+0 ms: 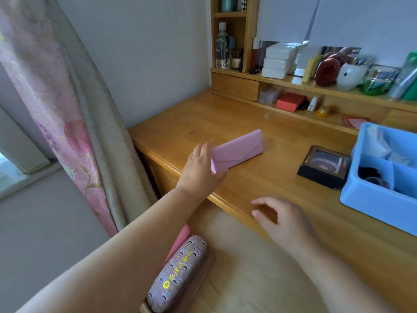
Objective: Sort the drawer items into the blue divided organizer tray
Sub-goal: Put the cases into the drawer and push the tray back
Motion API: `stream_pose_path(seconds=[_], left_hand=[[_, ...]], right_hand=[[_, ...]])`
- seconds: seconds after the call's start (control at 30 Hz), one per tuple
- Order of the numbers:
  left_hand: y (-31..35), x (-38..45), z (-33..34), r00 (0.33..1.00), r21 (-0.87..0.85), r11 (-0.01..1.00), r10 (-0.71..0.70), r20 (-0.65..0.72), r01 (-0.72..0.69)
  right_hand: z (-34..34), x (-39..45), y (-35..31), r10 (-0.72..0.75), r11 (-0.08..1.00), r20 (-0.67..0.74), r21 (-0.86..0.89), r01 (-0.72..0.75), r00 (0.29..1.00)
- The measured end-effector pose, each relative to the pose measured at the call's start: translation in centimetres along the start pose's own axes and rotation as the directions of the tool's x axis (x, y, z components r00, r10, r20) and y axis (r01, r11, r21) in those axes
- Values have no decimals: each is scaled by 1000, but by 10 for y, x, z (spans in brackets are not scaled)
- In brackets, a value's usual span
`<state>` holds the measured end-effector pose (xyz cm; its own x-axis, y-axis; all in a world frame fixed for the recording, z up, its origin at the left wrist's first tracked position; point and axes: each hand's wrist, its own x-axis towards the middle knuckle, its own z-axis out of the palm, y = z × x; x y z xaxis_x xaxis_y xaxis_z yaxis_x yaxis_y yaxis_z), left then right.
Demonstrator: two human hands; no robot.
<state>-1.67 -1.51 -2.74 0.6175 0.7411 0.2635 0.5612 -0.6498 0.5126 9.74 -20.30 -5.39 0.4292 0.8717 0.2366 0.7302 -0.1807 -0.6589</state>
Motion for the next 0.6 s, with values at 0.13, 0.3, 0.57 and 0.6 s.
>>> stream_pose_path(seconds=[0.13,0.3,0.57,0.6], left_hand=[[0,52,16,955,-63,963,-248,160,261],[-19,30,2,985,-114,987,-99,142,116],[-15,-49,-73,876,-410,911,174,451,30],[-12,-57,-74,849,-393,920,193,492,18]], right_hand=[[4,-1,14,0,989,9,147,-1,1000],[-4,0,16,185,876,22,450,-175,983],[-38,-14,-19,267,668,188,671,-322,945],[-39,-21,-23,236,663,215,678,-319,948]])
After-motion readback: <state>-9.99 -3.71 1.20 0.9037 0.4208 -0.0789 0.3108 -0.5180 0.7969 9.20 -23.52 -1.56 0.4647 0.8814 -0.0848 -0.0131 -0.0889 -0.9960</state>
